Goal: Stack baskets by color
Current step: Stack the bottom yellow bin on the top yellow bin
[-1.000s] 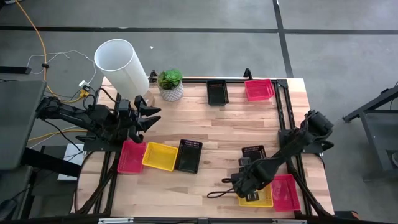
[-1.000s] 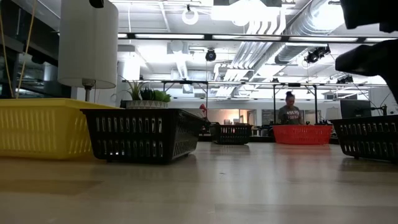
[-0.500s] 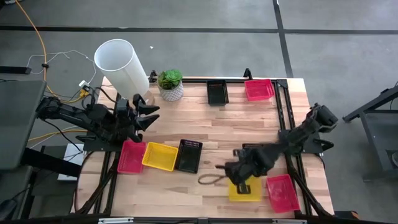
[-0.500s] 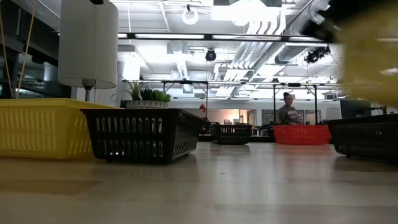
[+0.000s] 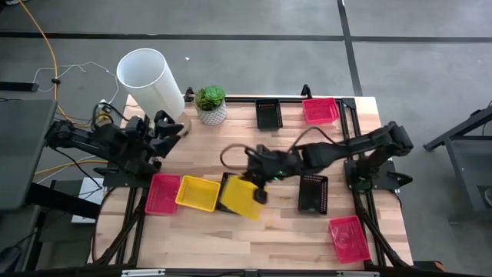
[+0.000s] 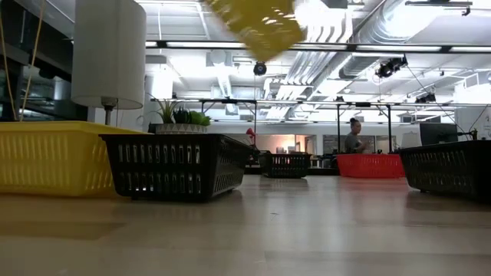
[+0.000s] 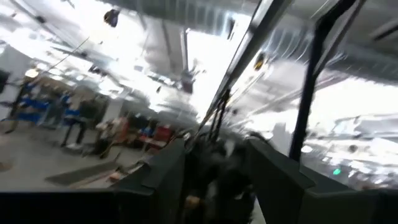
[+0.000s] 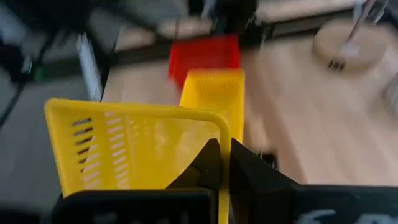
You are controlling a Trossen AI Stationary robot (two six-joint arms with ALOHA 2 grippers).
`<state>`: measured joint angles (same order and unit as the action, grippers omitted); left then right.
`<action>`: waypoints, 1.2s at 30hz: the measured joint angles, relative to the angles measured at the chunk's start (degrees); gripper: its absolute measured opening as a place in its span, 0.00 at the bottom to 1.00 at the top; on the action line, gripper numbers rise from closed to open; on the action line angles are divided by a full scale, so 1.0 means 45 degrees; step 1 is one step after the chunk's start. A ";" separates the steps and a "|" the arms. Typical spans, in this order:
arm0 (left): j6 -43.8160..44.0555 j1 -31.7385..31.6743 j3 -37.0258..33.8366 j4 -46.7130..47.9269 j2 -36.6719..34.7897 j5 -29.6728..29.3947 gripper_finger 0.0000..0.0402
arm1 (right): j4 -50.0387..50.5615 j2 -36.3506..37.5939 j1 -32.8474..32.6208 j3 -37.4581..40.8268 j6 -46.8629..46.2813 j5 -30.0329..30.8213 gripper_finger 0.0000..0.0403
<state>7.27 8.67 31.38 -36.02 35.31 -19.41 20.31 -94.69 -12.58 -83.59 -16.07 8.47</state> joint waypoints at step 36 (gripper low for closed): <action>0.0020 -0.0005 0.0000 -0.1250 -0.0355 0.0167 0.40 | -0.0032 -0.7455 0.1571 -0.6437 0.1425 -0.1373 0.00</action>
<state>7.37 8.64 31.38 -41.65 33.71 -18.65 20.16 -128.24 -5.51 -112.56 -9.66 2.30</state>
